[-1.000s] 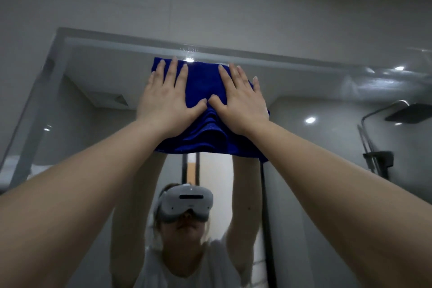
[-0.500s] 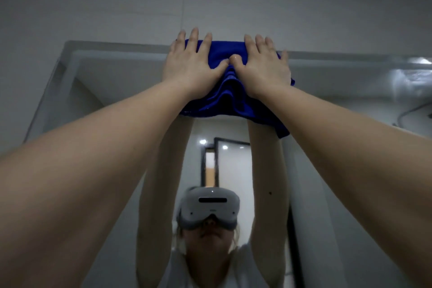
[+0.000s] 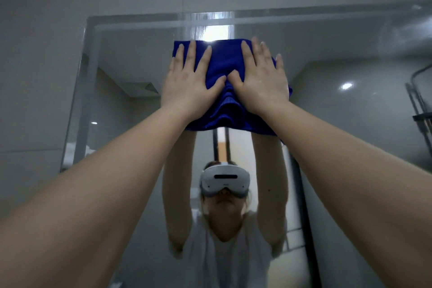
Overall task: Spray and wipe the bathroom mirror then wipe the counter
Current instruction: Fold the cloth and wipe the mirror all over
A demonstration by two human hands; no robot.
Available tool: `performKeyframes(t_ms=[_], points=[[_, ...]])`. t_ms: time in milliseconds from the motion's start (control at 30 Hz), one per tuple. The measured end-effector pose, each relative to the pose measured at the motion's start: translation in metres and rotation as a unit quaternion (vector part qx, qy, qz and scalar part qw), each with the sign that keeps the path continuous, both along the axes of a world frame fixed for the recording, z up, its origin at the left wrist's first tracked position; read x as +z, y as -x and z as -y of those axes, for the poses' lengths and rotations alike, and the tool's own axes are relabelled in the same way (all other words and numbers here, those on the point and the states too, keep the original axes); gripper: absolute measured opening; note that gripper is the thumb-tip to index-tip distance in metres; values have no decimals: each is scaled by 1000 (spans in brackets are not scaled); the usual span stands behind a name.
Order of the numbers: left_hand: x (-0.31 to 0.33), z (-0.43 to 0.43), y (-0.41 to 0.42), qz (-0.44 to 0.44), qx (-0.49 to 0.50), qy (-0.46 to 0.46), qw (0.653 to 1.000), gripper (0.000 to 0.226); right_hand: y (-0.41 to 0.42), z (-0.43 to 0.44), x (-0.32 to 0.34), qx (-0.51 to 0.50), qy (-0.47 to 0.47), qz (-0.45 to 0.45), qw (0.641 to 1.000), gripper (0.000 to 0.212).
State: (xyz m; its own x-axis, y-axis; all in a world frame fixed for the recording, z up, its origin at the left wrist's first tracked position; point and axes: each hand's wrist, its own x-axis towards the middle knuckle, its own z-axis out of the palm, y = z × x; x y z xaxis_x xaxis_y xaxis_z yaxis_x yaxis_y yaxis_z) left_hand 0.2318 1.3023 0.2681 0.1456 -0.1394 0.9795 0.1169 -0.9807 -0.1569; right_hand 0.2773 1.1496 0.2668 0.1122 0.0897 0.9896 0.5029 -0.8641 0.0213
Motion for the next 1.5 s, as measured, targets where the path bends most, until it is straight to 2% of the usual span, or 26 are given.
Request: performKeyframes(t_ms=[700,1067,1300,1500], points=[[-125,2,2,-31,-1,32,999,82,5,4,-120,-6,32,-38,999,70],[-199,2,1,-40,-10,36,998,78,0,3,-192,7,38,-45,998,74],[-269,0,2,-52,0,35,998,79,-2,1,-260,16,37,-34,999,74],[-356,-7,9,-95,17,33,995,83,3,0,-348,28,63,-50,996,75]])
